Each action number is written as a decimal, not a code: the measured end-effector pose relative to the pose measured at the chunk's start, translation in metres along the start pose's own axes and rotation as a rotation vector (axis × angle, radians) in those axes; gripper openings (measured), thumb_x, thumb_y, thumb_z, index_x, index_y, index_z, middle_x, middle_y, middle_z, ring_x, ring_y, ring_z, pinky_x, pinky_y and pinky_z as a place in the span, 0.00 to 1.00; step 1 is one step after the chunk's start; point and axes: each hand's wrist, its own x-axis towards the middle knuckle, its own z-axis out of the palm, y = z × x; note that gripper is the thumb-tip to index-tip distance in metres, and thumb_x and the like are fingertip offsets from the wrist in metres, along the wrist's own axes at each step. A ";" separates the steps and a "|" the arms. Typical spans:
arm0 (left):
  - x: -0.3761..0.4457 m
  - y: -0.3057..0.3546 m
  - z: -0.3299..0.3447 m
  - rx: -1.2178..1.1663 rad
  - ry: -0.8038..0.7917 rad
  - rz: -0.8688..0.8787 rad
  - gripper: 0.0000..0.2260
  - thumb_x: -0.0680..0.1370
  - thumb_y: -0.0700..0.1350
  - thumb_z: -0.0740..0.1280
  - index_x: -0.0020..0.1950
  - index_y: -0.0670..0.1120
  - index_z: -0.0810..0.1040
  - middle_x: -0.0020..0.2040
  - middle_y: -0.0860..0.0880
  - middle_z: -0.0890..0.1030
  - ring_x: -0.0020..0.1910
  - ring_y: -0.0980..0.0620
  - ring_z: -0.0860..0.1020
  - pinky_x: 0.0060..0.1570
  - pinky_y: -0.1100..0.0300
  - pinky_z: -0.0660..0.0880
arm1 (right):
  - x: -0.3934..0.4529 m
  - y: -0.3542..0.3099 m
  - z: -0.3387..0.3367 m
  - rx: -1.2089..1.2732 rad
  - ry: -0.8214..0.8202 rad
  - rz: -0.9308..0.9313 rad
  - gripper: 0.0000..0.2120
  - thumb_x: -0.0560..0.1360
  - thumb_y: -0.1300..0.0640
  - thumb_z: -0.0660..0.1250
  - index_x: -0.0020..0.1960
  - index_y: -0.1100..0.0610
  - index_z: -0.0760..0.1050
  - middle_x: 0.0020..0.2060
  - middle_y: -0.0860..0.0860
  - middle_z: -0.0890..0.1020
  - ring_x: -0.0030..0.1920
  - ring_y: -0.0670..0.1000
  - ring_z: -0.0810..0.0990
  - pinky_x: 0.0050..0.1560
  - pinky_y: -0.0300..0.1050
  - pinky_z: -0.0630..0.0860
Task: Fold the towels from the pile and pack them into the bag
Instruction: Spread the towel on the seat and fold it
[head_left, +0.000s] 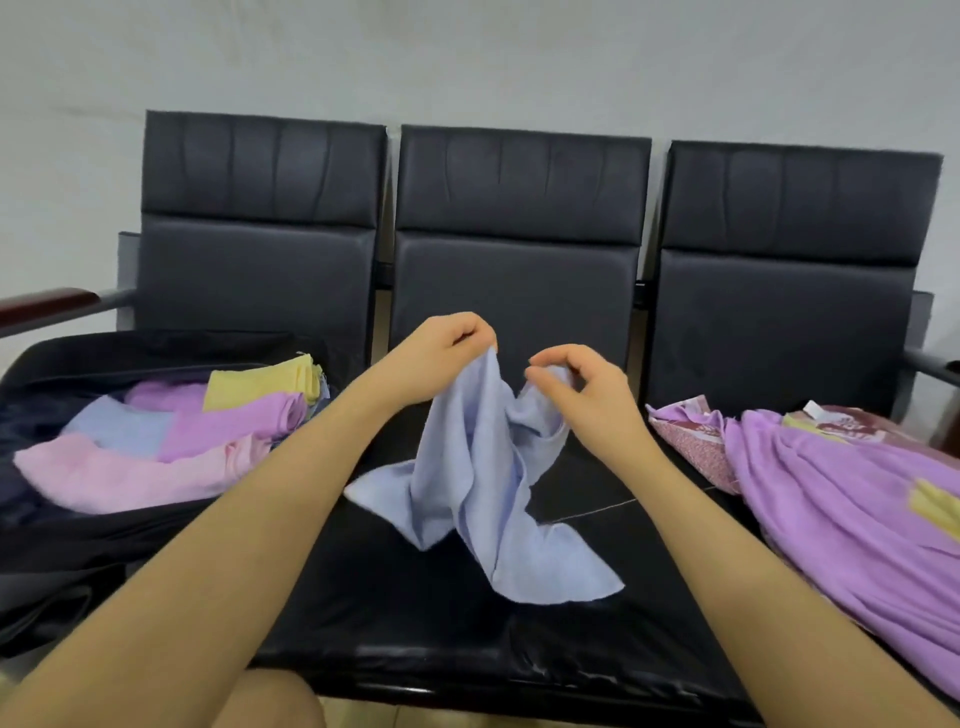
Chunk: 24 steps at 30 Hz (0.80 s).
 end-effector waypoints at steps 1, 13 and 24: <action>0.004 0.007 -0.003 -0.009 0.000 0.023 0.10 0.82 0.43 0.58 0.45 0.47 0.77 0.42 0.57 0.77 0.40 0.63 0.74 0.40 0.73 0.69 | 0.002 -0.004 0.003 -0.023 -0.009 -0.008 0.05 0.72 0.46 0.69 0.47 0.44 0.77 0.50 0.45 0.80 0.56 0.47 0.77 0.61 0.54 0.73; -0.007 -0.001 0.025 0.200 0.375 0.032 0.04 0.78 0.45 0.66 0.45 0.50 0.73 0.44 0.56 0.73 0.46 0.55 0.72 0.53 0.58 0.63 | 0.011 -0.003 0.012 -0.005 0.147 0.084 0.04 0.76 0.53 0.68 0.42 0.49 0.78 0.40 0.44 0.81 0.50 0.48 0.78 0.60 0.56 0.72; -0.019 -0.019 0.068 -0.227 0.297 -0.215 0.04 0.78 0.43 0.65 0.47 0.47 0.80 0.41 0.52 0.81 0.43 0.53 0.79 0.46 0.62 0.78 | -0.002 0.018 0.001 0.034 0.146 0.116 0.03 0.76 0.57 0.69 0.45 0.55 0.80 0.42 0.51 0.82 0.46 0.48 0.80 0.52 0.46 0.77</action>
